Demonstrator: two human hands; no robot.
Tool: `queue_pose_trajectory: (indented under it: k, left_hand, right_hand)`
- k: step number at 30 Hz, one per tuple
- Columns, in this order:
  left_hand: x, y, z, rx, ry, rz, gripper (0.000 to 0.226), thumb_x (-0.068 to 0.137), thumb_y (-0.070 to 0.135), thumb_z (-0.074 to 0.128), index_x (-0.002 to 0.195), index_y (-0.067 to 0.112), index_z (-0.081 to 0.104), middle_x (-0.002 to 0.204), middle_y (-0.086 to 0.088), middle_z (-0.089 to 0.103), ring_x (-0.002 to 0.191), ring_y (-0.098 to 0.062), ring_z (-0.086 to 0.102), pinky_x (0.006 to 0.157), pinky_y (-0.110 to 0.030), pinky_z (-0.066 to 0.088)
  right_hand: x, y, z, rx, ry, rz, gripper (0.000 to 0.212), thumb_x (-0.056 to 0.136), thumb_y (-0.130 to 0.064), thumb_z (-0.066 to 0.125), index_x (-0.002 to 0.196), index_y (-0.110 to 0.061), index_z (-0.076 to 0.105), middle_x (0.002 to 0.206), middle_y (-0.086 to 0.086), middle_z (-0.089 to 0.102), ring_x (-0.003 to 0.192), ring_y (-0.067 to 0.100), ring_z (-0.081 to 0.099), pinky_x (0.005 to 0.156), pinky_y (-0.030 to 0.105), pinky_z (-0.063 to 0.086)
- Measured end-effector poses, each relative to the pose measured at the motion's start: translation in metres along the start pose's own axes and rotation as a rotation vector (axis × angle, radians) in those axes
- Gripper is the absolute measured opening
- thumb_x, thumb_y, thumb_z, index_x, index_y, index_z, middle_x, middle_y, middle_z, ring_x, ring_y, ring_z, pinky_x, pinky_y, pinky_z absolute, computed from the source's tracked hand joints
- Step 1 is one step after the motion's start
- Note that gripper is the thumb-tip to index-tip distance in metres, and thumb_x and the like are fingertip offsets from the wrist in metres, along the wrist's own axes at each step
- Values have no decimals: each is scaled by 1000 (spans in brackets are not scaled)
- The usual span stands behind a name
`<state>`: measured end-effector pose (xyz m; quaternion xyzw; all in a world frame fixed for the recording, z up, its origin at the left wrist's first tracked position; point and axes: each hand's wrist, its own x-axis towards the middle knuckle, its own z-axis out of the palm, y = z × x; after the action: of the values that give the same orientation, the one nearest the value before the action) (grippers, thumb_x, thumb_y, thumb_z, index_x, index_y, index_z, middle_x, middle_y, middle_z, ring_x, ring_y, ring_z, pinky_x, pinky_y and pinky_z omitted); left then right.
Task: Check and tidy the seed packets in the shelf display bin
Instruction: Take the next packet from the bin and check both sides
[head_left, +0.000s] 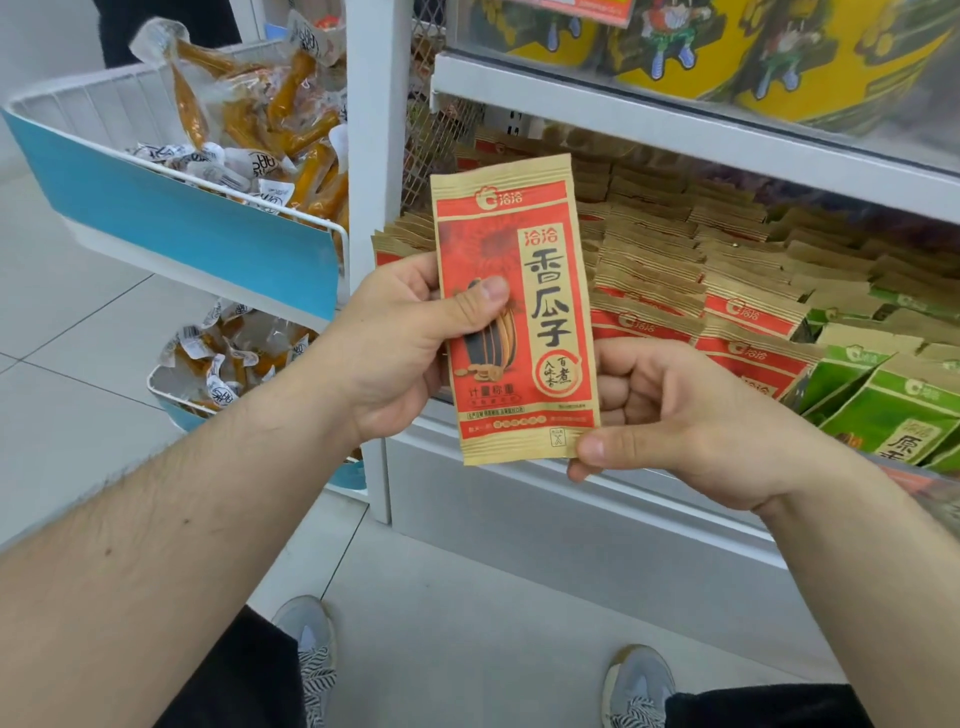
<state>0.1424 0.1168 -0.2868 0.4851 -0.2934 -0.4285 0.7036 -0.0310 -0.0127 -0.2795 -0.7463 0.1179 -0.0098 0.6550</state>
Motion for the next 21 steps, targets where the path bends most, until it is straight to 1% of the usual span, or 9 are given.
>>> queue_pose_trajectory:
  k: [3,7,11,13,15,16,18,19,21]
  left_hand:
    - [-1,1,0,-16,-11,0,37,72,19,66,107,10,63,96,-8,75,83,-24,73,74,-44,61]
    - [-1,1,-2,-20,-25,8,39,70,17,66,108,9,63,97,-9,75,85,-25,73,75,-42,61]
    - [0,1,-1,-13,-21,15,39,70,18,67,107,9,63,98,-8,75,86,-25,73,75,-41,61]
    - [1,0,-4,5,-40,7,38,71,21,72,107,11,64,99,-8,75,87,-25,73,77,-44,61]
    - [1,-2,-5,9,-106,-32,45,67,30,75,108,14,66,102,-9,74,90,-26,72,78,-45,60]
    - [0,-3,-5,14,-154,-62,47,66,32,73,109,15,65,104,-10,74,91,-26,72,78,-44,60]
    - [-4,-5,-1,52,-239,-119,45,72,34,71,112,14,64,105,-10,73,92,-25,71,75,-40,60]
    - [-6,-6,3,93,-251,-129,44,75,34,68,113,14,63,103,-9,73,89,-21,71,72,-37,60]
    - [-6,-7,8,233,-191,-98,48,75,34,66,118,15,60,98,-6,66,79,-12,67,63,-29,58]
  right_hand:
    - [0,-1,1,-59,-18,-32,49,74,7,69,121,5,56,108,23,70,93,34,69,80,35,58]
    - [1,0,3,-81,-6,-40,46,75,8,68,119,4,57,105,20,71,90,31,70,80,32,57]
    - [3,3,4,-53,11,-20,46,74,8,68,118,6,56,106,21,71,92,32,70,80,32,57]
    - [3,4,3,-29,8,-26,46,74,6,71,117,6,57,107,20,71,93,30,70,81,32,56]
    - [3,3,4,24,13,-75,45,73,-7,77,114,4,62,109,17,71,97,28,69,84,32,55]
    - [2,2,5,67,23,-102,46,72,-18,81,110,2,66,109,15,72,98,28,69,85,33,55]
    - [2,0,10,138,44,-140,51,70,-41,82,101,-1,73,106,15,72,96,30,69,84,38,55]
    - [3,0,12,148,61,-153,57,70,-47,81,98,1,73,103,18,72,94,34,69,84,41,55]
    - [5,2,20,128,110,-187,74,68,-52,80,89,17,67,99,29,69,94,46,64,87,53,52]
